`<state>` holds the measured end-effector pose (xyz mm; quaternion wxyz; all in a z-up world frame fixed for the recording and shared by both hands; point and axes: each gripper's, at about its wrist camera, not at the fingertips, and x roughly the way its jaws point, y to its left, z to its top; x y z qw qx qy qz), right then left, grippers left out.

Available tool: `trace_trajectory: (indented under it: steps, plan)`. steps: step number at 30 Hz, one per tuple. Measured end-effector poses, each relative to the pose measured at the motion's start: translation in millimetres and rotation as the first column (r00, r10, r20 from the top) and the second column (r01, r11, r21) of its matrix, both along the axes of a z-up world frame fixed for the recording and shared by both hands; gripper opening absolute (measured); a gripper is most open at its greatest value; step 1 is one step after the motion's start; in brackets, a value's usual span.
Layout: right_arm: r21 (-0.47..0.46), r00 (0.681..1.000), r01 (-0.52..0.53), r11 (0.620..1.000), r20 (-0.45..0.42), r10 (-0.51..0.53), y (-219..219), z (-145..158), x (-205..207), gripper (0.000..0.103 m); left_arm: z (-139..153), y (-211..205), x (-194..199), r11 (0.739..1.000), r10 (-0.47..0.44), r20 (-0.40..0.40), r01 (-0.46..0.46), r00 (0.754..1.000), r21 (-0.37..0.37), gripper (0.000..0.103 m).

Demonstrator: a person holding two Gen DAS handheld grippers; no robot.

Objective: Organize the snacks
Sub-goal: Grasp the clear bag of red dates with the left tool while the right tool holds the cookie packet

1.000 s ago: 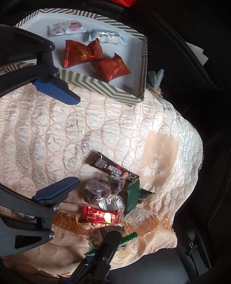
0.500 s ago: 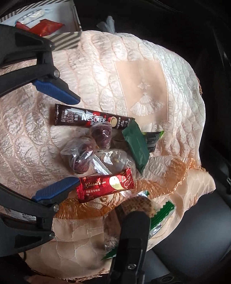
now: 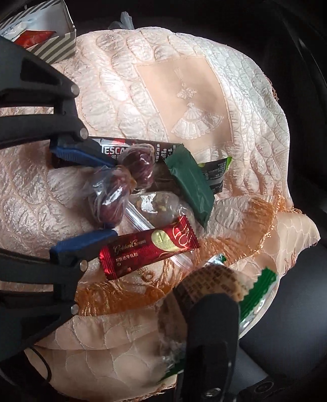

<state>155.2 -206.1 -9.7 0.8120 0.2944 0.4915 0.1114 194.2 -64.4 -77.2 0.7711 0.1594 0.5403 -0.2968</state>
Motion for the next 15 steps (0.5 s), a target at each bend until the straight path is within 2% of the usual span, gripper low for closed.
trace_trajectory:
  steps: [8, 15]
  plan:
    - [-0.008, 1.0, 0.0, 1.0, -0.004, 0.0, 0.7, -1.7, 0.0, 0.053, 16.2, 20.8, -18.2, 0.994, 0.069, 0.017, -0.068, 0.997, -0.085, 0.05]
    - [-0.022, 1.0, -0.028, 0.999, -0.004, 0.028, 9.6, -3.9, -0.7, 0.053, 43.2, 45.2, -45.5, 0.987, 0.136, 0.076, -0.128, 0.988, -0.097, 0.05]
